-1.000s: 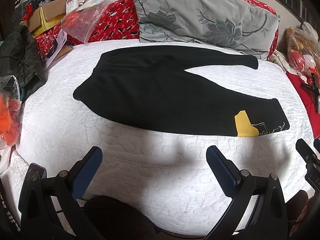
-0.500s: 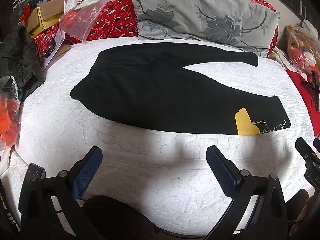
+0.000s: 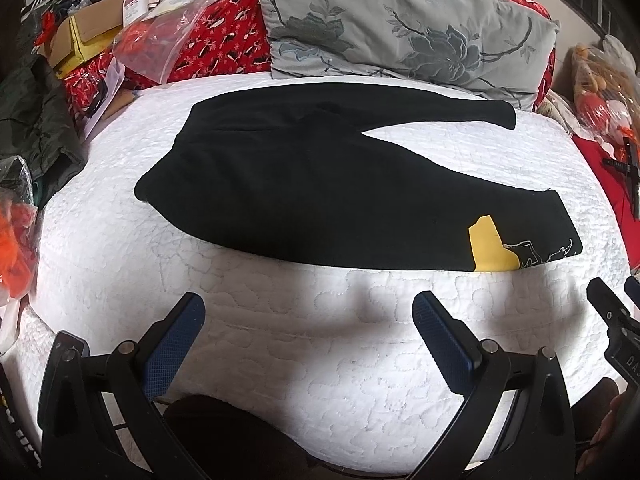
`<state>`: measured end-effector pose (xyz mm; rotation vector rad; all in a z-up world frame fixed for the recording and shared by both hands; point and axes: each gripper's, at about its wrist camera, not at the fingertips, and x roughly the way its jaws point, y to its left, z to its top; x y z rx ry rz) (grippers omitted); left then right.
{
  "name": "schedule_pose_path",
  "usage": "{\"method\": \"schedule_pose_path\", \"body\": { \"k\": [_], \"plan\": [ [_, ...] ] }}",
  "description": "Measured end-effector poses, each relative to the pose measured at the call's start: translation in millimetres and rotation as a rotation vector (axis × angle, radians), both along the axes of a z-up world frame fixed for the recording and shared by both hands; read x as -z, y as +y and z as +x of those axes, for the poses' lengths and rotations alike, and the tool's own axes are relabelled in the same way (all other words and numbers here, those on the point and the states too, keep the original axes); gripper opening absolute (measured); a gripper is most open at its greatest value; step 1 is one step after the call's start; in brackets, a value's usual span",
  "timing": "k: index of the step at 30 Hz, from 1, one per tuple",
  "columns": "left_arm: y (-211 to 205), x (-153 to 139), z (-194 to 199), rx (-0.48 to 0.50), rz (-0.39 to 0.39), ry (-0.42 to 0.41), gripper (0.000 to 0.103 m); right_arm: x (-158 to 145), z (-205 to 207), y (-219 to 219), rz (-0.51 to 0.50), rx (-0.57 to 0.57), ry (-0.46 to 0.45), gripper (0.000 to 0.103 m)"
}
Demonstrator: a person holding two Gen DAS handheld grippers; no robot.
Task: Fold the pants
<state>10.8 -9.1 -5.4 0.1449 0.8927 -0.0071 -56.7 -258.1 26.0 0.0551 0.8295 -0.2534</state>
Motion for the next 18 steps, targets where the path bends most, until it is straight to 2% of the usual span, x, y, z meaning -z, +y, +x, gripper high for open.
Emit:
{"method": "schedule_pose_path", "body": {
  "k": [5,9,12,14,18],
  "plan": [
    [-2.9,-0.9,10.4,0.001,-0.007,0.012,0.103,1.0,5.6,0.0,0.008,-0.011,0.012,0.103],
    [0.3,-7.4,32.3,0.009,-0.039,0.057,0.103,-2.9,16.7,-6.5,0.039,-0.013,0.019,0.103],
    [16.4,-23.2,68.4,-0.003,-0.124,0.123,0.103,-12.2,35.8,-22.5,0.094,0.003,0.021,0.103],
    [36.9,-41.3,102.3,-0.041,-0.178,0.136,0.103,-23.5,57.2,-40.3,0.120,0.030,0.009,0.103],
    [82.0,-69.4,170.7,-0.118,-0.199,0.165,0.103,-43.3,115.1,-76.3,0.130,0.058,0.008,0.103]
  ]
}}
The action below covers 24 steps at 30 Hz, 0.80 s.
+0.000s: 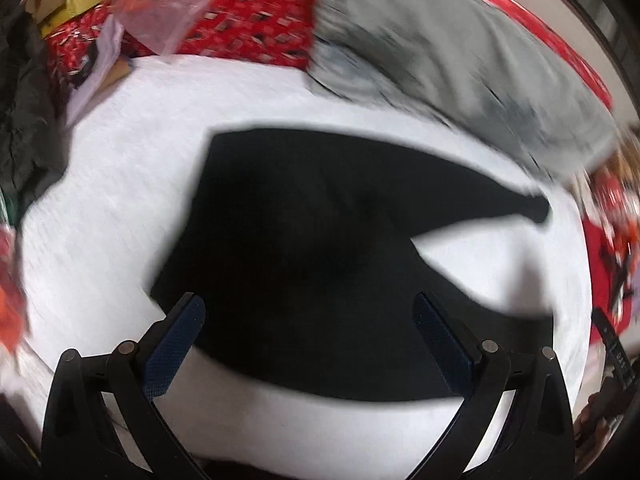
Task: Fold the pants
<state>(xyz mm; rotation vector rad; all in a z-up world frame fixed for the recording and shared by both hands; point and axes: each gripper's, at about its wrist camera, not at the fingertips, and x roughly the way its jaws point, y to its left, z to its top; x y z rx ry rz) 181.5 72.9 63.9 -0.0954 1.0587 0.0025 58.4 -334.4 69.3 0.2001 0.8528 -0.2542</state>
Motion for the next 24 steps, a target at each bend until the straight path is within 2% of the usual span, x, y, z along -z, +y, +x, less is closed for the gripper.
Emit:
{"method": "schedule_pose_path", "body": {
  "k": [2,4,5,8,10,15,19,24],
  "plan": [
    [32.2,-5.1,40.0,-0.059,-0.013,0.038,0.103,-4.2,38.1,-19.4,0.015,0.007,0.023,0.103],
    [63.3,2.6,74.3,-0.108,-0.069,0.109,0.103,-2.5,74.5,-35.4,0.046,0.017,0.054,0.102],
    [77.8,11.8,90.8,-0.137,-0.111,0.153,0.103,0.0,90.9,-42.6,0.065,0.021,0.067,0.102],
    [102.1,42.4,119.7,-0.199,-0.172,0.250,0.103,12.0,133.9,-59.3,0.111,0.025,0.101,0.102],
    [106.8,67.9,132.2,-0.207,-0.175,0.312,0.103,20.9,153.9,-66.3,0.140,0.024,0.116,0.102],
    [94.0,94.2,154.6,-0.134,-0.184,0.348,0.103,49.0,205.5,-87.1,0.207,0.022,0.162,0.102],
    [94.0,107.5,171.9,-0.160,-0.226,0.373,0.103,68.6,234.9,-92.8,0.279,0.004,0.184,0.102],
    [96.1,120.2,194.0,-0.180,-0.274,0.385,0.103,89.2,255.2,-83.7,0.280,-0.036,0.234,0.099]
  ]
}}
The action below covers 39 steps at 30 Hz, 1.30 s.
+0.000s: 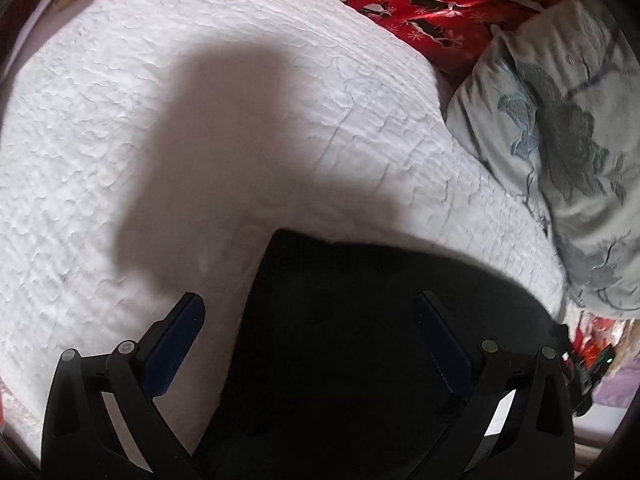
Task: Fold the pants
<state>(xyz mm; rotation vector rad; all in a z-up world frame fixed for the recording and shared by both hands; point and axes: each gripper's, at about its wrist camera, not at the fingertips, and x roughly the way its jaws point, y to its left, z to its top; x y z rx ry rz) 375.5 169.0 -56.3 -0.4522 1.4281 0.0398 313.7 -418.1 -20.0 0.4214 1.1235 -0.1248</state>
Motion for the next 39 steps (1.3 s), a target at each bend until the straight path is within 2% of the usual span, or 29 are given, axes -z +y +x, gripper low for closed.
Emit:
{"method": "schedule_pose_path", "body": {
  "k": [2,6,7,8,9,10,11,13,15,22,24,30,34,39],
  "plan": [
    [-2.8,1.1,6.7,0.015,-0.011,-0.002,0.103,0.5,1.5,4.9,-0.012,-0.022,-0.019,0.098],
    [-12.8,4.0,15.4,0.084,-0.029,0.003,0.103,1.6,5.2,12.0,-0.017,-0.061,-0.026,0.074],
    [-15.5,2.9,16.9,0.102,-0.016,-0.003,0.100,2.1,5.8,13.8,-0.027,-0.070,-0.022,0.071],
    [-19.1,2.6,17.5,0.110,-0.004,-0.011,0.088,2.2,6.3,15.7,-0.036,-0.081,-0.017,0.059],
    [-21.1,-0.1,19.5,0.125,0.014,-0.021,0.083,2.0,7.1,17.2,-0.036,-0.089,-0.017,0.046],
    [-21.4,-3.2,21.4,0.139,0.026,-0.028,0.070,1.6,7.1,18.8,-0.037,-0.095,-0.018,0.032],
    [-22.5,-3.9,22.5,0.142,0.034,-0.027,0.053,1.3,6.8,19.2,-0.038,-0.098,-0.017,0.028],
    [-20.4,-9.9,23.4,0.147,0.040,-0.021,0.042,-0.2,4.9,20.0,-0.036,-0.104,-0.022,0.023],
    [-18.6,-22.0,18.9,0.152,0.061,-0.037,0.038,-3.0,2.2,22.3,-0.054,-0.113,-0.027,0.022],
    [-33.7,-73.4,-0.2,0.155,0.142,-0.146,0.034,-21.4,-20.1,31.3,-0.108,-0.133,-0.068,0.020],
    [-26.3,-85.5,-29.9,0.151,0.150,-0.180,0.033,-32.3,-32.8,31.4,-0.104,-0.136,-0.096,0.020],
    [-27.9,-124.3,-78.2,0.119,0.158,-0.283,0.032,-69.7,-84.8,38.2,-0.129,-0.151,-0.189,0.020],
    [-23.8,-123.1,-119.1,0.088,0.124,-0.298,0.030,-82.3,-130.2,46.2,-0.150,-0.171,-0.226,0.020],
    [-12.0,-89.2,-174.9,0.079,0.090,-0.239,0.030,-74.4,-196.5,59.4,-0.187,-0.199,-0.227,0.020]
  ]
}}
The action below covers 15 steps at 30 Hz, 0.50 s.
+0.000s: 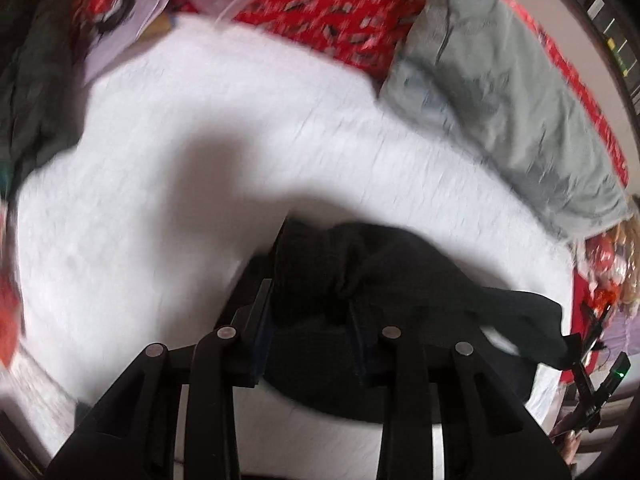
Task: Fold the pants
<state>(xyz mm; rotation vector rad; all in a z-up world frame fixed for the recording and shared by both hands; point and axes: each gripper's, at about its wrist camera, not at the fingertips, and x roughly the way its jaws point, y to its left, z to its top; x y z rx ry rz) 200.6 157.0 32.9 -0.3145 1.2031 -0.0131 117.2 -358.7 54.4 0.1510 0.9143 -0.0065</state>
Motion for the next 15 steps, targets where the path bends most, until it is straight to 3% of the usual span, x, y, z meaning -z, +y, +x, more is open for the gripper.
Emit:
{"method": "schedule_pose_path", "body": {
  "k": [4,7,8,10,15],
  "plan": [
    [12.9,41.1,-30.3,-0.024,-0.019,0.108,0.030,21.2,-46.2,15.6,-0.034,-0.014,0.033,0.023],
    [25.8,53.0,-46.5,-0.055,-0.067,0.142,0.030,34.5,-70.0,23.5,-0.079,-0.007,0.063,0.025],
    [29.4,51.8,-50.6,-0.060,-0.087,0.143,0.030,39.6,-79.4,24.4,-0.106,-0.002,0.081,0.026],
    [35.0,41.9,-60.2,-0.065,-0.125,0.124,0.030,42.2,-93.5,20.4,-0.107,0.013,0.091,0.038],
    [35.9,12.6,-83.4,-0.048,-0.169,0.045,0.034,19.5,-135.8,-5.2,0.004,0.105,0.045,0.049]
  ]
}}
